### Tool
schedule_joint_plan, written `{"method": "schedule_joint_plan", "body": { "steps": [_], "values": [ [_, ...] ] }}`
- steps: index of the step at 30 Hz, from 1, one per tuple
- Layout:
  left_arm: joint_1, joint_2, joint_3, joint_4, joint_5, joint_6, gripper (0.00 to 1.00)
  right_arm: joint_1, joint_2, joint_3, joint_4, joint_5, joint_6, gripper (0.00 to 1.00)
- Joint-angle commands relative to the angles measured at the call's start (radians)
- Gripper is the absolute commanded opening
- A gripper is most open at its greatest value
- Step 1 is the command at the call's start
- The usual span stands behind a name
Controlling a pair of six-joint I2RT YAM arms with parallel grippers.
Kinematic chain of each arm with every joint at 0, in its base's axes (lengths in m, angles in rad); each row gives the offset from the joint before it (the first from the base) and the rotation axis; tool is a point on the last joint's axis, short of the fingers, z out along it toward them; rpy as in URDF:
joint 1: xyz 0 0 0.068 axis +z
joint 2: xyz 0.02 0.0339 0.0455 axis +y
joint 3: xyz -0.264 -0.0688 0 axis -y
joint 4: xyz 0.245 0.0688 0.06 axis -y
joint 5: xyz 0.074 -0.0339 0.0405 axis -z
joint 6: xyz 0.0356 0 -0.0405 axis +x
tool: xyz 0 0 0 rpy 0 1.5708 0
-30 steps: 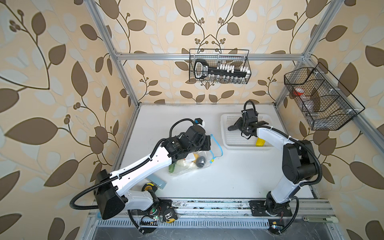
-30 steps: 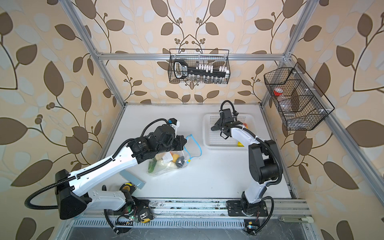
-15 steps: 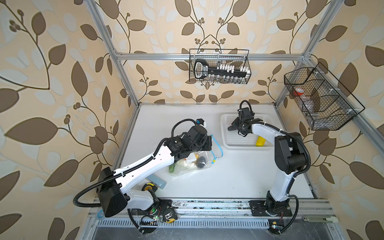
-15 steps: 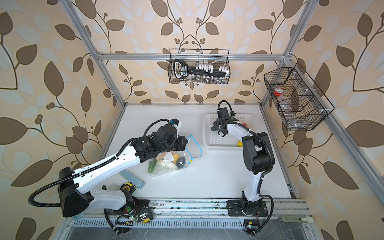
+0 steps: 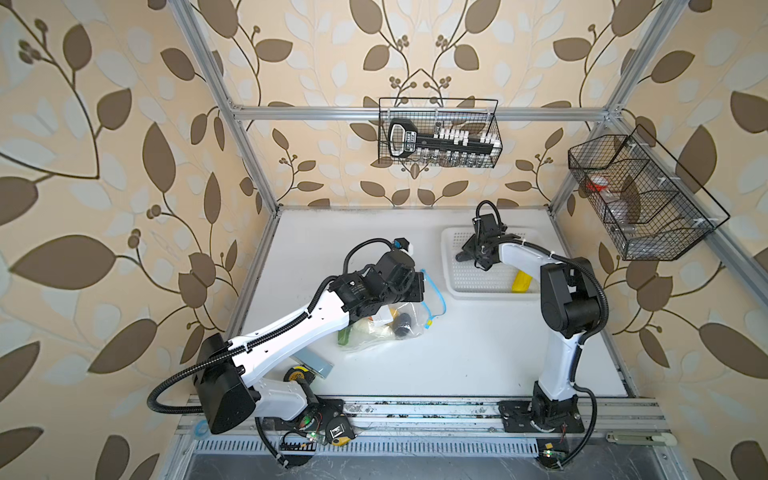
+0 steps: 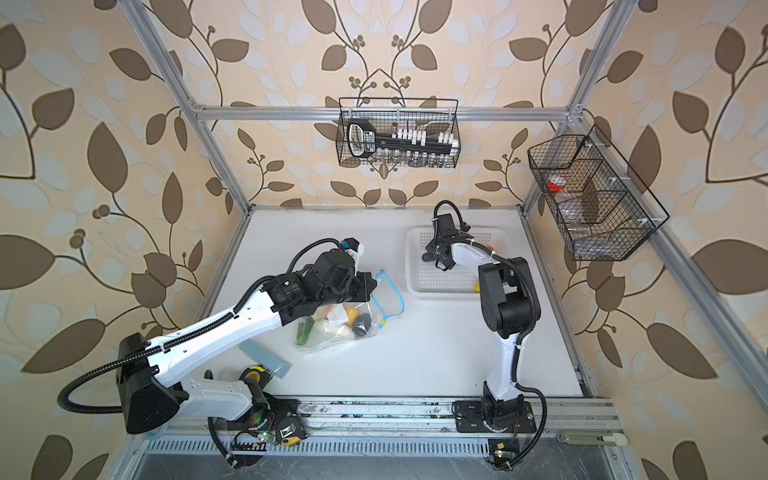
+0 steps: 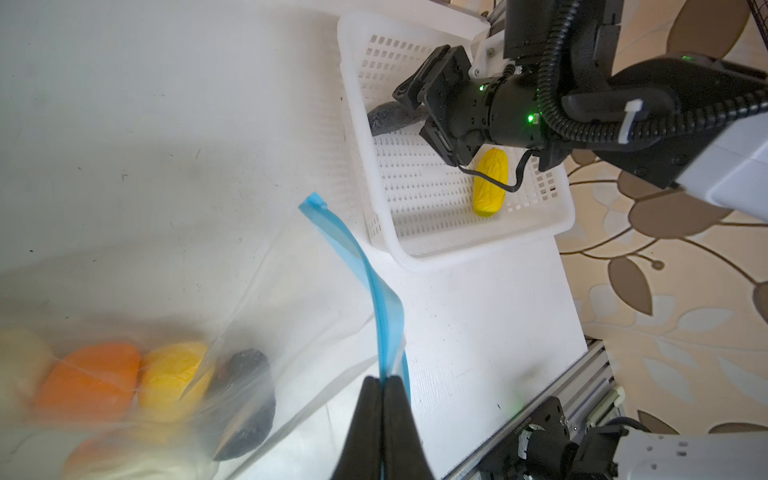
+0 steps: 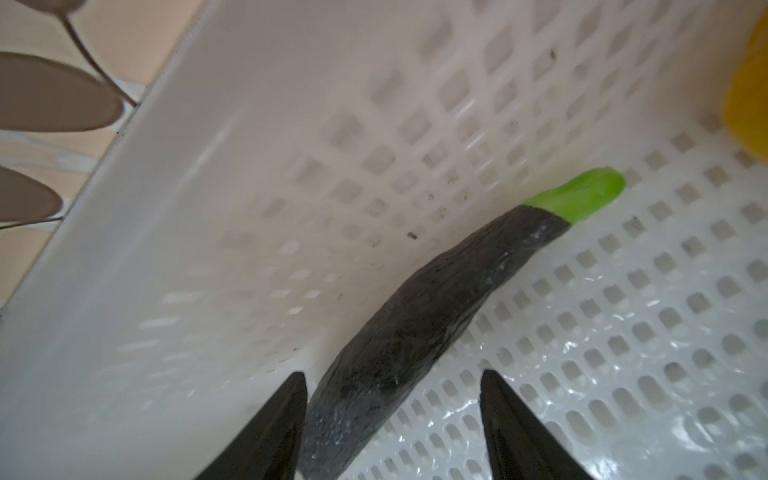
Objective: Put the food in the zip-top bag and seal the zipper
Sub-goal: 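Lower the right gripper onto the eggplant and close it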
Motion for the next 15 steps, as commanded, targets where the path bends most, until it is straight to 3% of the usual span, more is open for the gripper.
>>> {"method": "schedule_joint_plan", "body": {
  "steps": [1,15],
  "values": [
    [-0.001,0.004,0.029,0.020,0.013,0.011,0.00,-0.012,0.034,0.031,-0.036,0.030,0.001,0.67],
    [-0.001,0.004,0.030,0.019,0.024,0.007,0.00,-0.017,0.071,0.046,-0.044,0.046,-0.032,0.65]
  ]
}}
